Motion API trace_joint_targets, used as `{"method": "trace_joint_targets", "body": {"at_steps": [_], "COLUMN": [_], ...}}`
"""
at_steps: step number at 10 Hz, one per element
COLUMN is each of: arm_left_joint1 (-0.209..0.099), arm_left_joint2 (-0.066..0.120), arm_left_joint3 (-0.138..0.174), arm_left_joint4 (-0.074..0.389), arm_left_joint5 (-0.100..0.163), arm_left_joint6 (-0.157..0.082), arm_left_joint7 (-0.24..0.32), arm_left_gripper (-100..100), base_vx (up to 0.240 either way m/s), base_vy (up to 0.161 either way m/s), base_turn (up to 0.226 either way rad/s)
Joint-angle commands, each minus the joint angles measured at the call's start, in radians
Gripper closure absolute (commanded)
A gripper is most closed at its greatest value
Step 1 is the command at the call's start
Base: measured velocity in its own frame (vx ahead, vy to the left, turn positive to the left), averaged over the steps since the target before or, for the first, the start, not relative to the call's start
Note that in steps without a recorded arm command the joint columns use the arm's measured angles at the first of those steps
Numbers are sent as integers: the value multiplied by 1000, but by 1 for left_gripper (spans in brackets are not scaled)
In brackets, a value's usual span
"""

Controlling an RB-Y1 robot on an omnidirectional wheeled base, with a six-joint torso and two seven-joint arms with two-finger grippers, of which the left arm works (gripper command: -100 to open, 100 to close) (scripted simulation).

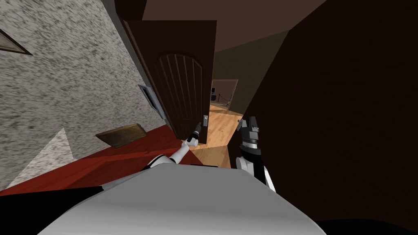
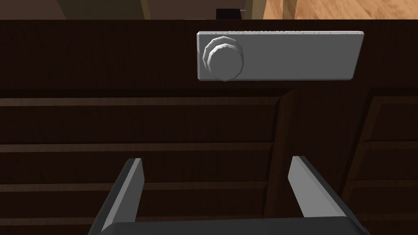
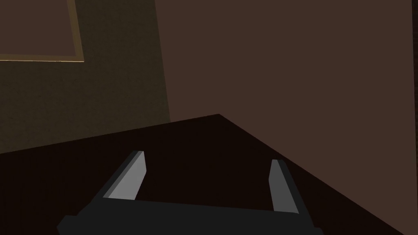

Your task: Push the door open

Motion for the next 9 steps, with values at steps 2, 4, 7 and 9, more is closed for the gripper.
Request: {"method": "trace_joint_targets", "body": {"at_steps": [2, 4, 7, 9], "arm_left_joint1": [0, -1, -1, -1], "arm_left_joint2": [12, 17, 17, 12], "arm_left_joint3": [2, 6, 12, 15], "arm_left_joint4": [4, 7, 12, 15], "arm_left_joint5": [0, -1, -1, -2], "arm_left_joint6": [-7, -13, -21, -26], "arm_left_joint7": [2, 1, 1, 1], "arm_left_gripper": [-100, -100, -100, -100], "base_vx": [164, 210, 206, 176], "base_vy": [-24, -52, -43, -55], "base_turn": [-17, -25, -29, -26]}}
